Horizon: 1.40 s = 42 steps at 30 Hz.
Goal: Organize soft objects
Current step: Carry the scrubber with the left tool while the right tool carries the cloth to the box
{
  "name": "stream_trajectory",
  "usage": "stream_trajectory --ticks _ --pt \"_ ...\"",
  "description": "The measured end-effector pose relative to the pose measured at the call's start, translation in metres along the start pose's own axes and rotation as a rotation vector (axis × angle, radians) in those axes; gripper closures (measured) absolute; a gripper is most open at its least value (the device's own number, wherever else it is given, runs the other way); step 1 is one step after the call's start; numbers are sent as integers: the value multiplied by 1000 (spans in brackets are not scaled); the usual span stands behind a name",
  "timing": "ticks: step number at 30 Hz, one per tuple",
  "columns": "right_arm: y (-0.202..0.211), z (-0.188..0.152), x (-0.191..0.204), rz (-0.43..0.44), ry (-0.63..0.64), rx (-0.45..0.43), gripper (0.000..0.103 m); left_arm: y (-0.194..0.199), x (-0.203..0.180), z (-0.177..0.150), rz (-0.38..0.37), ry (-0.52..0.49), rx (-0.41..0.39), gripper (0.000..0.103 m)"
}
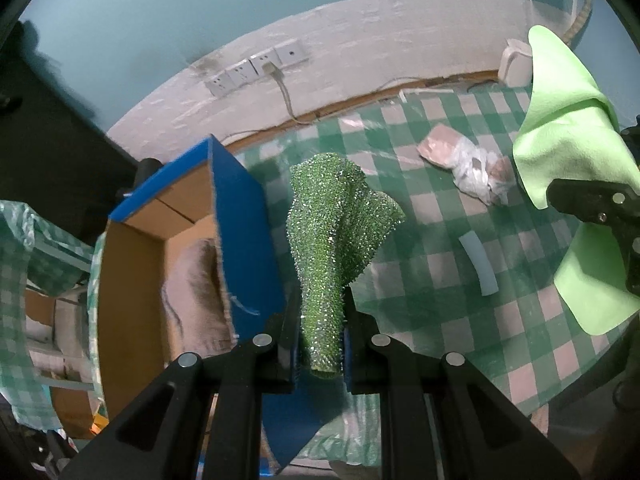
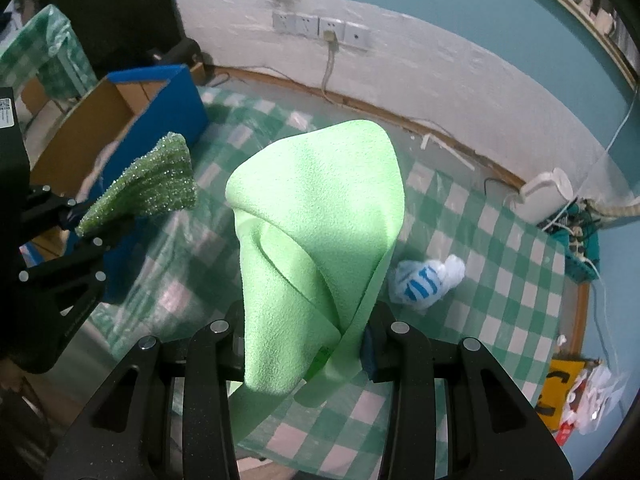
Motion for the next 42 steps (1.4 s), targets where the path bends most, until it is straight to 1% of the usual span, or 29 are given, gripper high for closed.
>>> stream_trajectory --ticks 12,17,31,36,42 --pt "29 25 34 27 65 -66 65 16 32 -5 4 57 -30 87" --pt "27 31 41 29 76 -64 65 20 46 -9 5 85 -36 87" --pt "21 46 79 65 110 -53 65 25 84 -22 8 161 -52 87" --pt "22 57 102 87 132 -62 65 24 103 -31 21 194 -51 87" --pt "21 72 133 116 165 -70 65 17 130 -47 42 244 -30 87"
Point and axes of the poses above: each gripper's, at about its wrist camera, not at the fingertips, and y roughly against the way its jaws point, x to its left, z to its top, the point moved 10 cm from there along -y, roughly the way its jaws point, and after that the axes turned 6 degrees about -y, right-handed, at the moved point
